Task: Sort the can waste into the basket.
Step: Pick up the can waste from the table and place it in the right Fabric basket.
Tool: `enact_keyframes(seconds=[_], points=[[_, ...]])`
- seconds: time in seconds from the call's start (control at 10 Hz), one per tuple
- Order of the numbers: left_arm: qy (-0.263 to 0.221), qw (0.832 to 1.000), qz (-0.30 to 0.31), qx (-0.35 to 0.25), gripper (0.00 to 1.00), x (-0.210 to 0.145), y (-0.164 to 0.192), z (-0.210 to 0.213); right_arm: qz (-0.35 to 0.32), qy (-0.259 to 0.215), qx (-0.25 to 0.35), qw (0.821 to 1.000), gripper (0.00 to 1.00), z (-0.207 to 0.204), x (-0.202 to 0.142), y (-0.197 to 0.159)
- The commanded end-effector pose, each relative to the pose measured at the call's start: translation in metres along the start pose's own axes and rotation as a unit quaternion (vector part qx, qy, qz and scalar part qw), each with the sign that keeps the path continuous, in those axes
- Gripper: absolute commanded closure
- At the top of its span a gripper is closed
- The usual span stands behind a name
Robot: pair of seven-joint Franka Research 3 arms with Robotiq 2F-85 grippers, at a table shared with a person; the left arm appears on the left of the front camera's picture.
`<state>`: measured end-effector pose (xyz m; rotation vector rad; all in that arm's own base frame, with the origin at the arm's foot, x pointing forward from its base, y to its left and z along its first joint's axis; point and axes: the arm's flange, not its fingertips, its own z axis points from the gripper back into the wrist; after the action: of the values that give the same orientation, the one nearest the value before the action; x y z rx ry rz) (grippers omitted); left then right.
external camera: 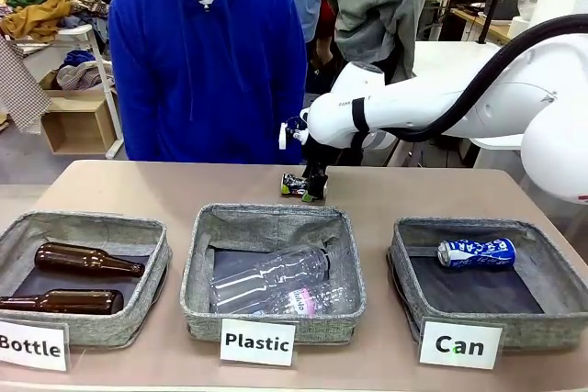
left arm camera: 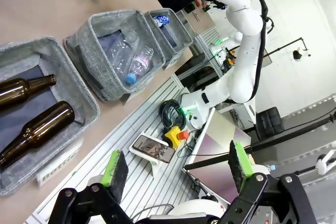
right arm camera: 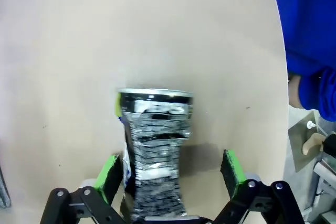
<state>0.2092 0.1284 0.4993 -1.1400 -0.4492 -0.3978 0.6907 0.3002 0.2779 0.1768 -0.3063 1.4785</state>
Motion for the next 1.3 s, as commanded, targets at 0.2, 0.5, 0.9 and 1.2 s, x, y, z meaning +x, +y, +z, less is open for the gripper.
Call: enact_keyframes(seconds=[0.2,0.5,0.9,1.2], points=[[-0.006,1.000,0.004,-0.008,0.00,0.001,-0.004,-0.003,-0.016,0.006,0.022,1.000,0.57,-0.005,0.004,-0.009],[-0.006,1.000,0.004,-0.008,0.00,0.001,-0.004,-0.003,-0.018,0.010,0.024,1.000,1.00,-0.002,0.004,-0.006],[-0.006,1.000,0.004,-0.008,0.00,0.001,-0.004,-0.003,-0.008,0.020,0.041,0.999,1.00,0.009,0.007,-0.001],[-0.006,1.000,0.004,-0.008,0.00,0.001,-0.004,-0.003,0.015,0.021,0.033,0.999,1.00,0.081,-0.005,0.031]])
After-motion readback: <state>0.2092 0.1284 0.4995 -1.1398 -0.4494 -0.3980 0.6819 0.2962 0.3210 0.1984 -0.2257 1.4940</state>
